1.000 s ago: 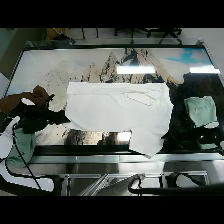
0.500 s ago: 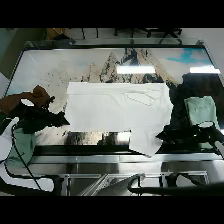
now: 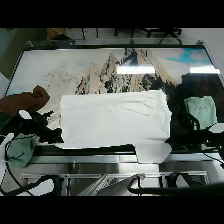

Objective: Fold the shirts.

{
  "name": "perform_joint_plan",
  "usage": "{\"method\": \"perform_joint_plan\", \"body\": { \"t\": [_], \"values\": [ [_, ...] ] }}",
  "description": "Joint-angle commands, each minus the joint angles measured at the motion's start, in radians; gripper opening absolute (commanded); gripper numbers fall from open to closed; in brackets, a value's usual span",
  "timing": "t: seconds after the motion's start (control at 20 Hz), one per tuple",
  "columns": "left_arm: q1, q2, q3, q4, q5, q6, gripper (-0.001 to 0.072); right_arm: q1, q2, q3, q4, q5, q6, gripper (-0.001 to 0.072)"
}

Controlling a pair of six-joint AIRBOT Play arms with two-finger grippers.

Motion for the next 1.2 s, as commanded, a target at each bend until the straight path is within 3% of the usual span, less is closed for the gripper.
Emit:
{"method": "perform_joint_plan", "body": {
  "t": [0.0,0.3,0.7,0.95,1.0,1.05,1.1,1.15],
  "values": [
    [0.001,0.042,0.051,0.007,-0.003,-0.014,0.0012,0.001,0.061,0.113,0.040,-0.067,-0.090,0.0010],
    [-0.005,-0.129,0.420,-0.229,0.026,-0.014,0.0012,0.026,-0.261,0.340,0.416,-0.269,-0.407,0.0011],
    [-0.088,-0.503,0.754,-0.243,0.198,-0.014,0.0014,0.128,-0.755,0.483,0.647,-0.531,-0.704,0.0013],
    [-0.092,-0.643,0.883,-0.244,0.154,-0.015,0.0018,0.122,-0.893,0.570,0.658,-0.569,-0.743,0.0022],
    [-0.092,-0.655,0.897,-0.244,0.133,-0.014,0.0028,0.122,-0.898,0.581,0.658,-0.569,-0.745,0.0115],
    [-0.091,-0.660,0.910,-0.244,0.105,-0.017,0.0364,0.118,-0.893,0.592,0.658,-0.565,-0.745,0.0279],
    [-0.091,-0.659,0.917,-0.243,0.085,-0.033,0.0705,0.106,-0.878,0.607,0.641,-0.537,-0.745,0.0326],
    [-0.090,-0.659,0.939,-0.243,0.050,-0.040,0.0688,0.086,-0.856,0.624,0.609,-0.491,-0.744,0.0327]
  ]
}}
